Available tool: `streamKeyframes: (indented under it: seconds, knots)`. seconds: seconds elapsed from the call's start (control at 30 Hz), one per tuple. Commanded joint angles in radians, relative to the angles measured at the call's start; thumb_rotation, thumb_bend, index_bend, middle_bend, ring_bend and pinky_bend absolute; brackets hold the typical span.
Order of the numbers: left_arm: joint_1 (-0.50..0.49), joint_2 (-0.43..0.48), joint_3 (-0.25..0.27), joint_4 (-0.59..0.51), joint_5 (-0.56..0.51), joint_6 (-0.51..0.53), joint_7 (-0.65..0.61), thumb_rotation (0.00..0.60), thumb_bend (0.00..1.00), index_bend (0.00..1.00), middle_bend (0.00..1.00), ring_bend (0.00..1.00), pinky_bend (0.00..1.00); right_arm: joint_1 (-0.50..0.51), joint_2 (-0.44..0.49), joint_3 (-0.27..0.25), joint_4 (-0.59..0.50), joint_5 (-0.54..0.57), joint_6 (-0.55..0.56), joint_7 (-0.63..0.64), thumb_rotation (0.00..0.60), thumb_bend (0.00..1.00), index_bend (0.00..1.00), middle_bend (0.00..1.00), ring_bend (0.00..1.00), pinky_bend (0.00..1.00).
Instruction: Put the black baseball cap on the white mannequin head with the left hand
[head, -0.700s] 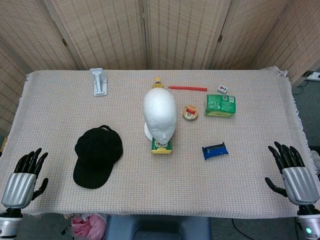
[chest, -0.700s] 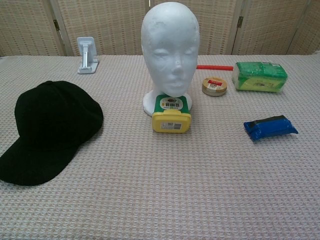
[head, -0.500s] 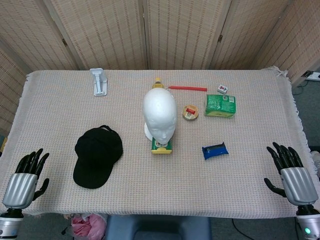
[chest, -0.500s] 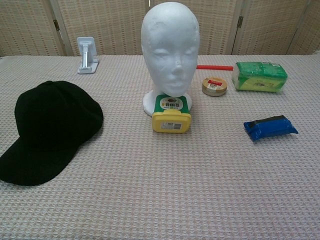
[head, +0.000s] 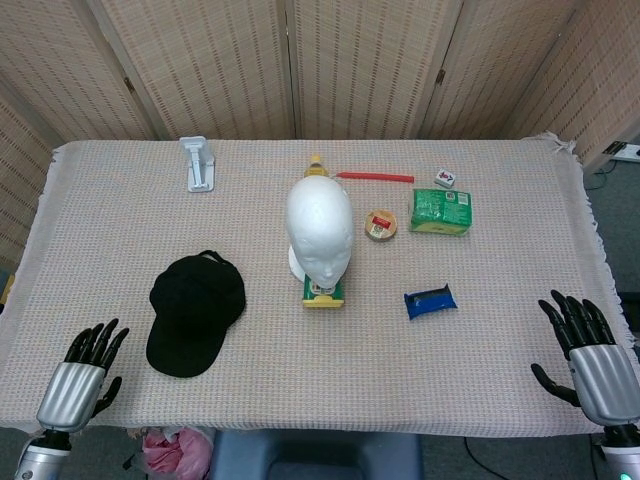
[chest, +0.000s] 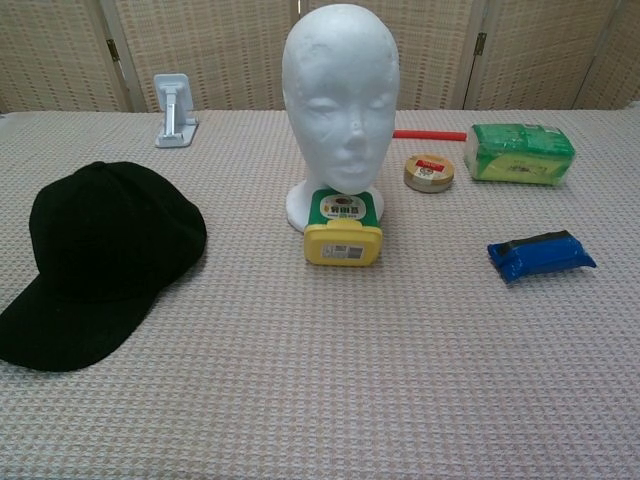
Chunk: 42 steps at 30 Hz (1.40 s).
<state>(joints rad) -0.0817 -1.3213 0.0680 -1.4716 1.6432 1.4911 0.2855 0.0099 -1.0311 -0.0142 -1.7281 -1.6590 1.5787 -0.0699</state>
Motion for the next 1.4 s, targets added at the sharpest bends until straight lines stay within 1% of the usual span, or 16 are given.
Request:
streamKeyframes:
  seconds: [0.03,0.27,0.43,0.6,0.87,1.03,1.27,1.4]
  knots:
    - [0.012,-0.035,0.012,0.008,0.001,-0.009,0.036,0.600,0.43,0.08,0.00,0.00,0.13,0.004,0.001,-0.005,0.001,-0.009,-0.010,0.004,0.600,0.19,0.00,0.00,0.00,0.00]
    - [-0.002,-0.069,0.000,-0.025,-0.001,-0.033,0.120,0.600,0.42,0.08,0.00,0.00,0.13,0.017,0.003,-0.003,0.003,-0.011,-0.032,0.012,0.600,0.19,0.00,0.00,0.00,0.00]
    - [-0.014,-0.125,-0.001,0.039,0.008,-0.047,0.091,0.600,0.41,0.08,0.00,0.00,0.13,0.014,0.005,-0.002,0.003,-0.013,-0.026,0.017,0.600,0.19,0.00,0.00,0.00,0.00]
    - [-0.021,-0.162,0.007,0.085,0.020,-0.057,0.082,0.600,0.41,0.08,0.00,0.00,0.13,0.011,0.006,-0.002,0.004,-0.016,-0.019,0.019,0.600,0.19,0.00,0.00,0.00,0.00]
    - [-0.027,-0.206,0.017,0.116,0.043,-0.060,0.135,0.600,0.41,0.12,0.00,0.00,0.13,0.007,0.006,-0.007,0.001,-0.031,-0.011,0.013,0.600,0.19,0.00,0.00,0.00,0.00]
    - [-0.039,-0.224,0.010,0.162,0.042,-0.068,0.103,0.600,0.41,0.13,0.00,0.00,0.13,0.000,0.006,-0.006,0.002,-0.037,0.005,0.010,0.600,0.19,0.00,0.00,0.00,0.00]
    - [-0.047,-0.273,0.013,0.271,0.074,-0.036,0.054,0.600,0.41,0.13,0.00,0.00,0.13,-0.002,0.000,-0.005,0.002,-0.038,0.005,-0.003,0.600,0.19,0.00,0.00,0.00,0.00]
    - [-0.051,-0.289,0.013,0.306,0.071,-0.038,0.026,0.600,0.41,0.14,0.00,0.00,0.13,-0.003,-0.002,-0.003,0.002,-0.036,0.006,-0.008,0.600,0.19,0.00,0.00,0.00,0.00]
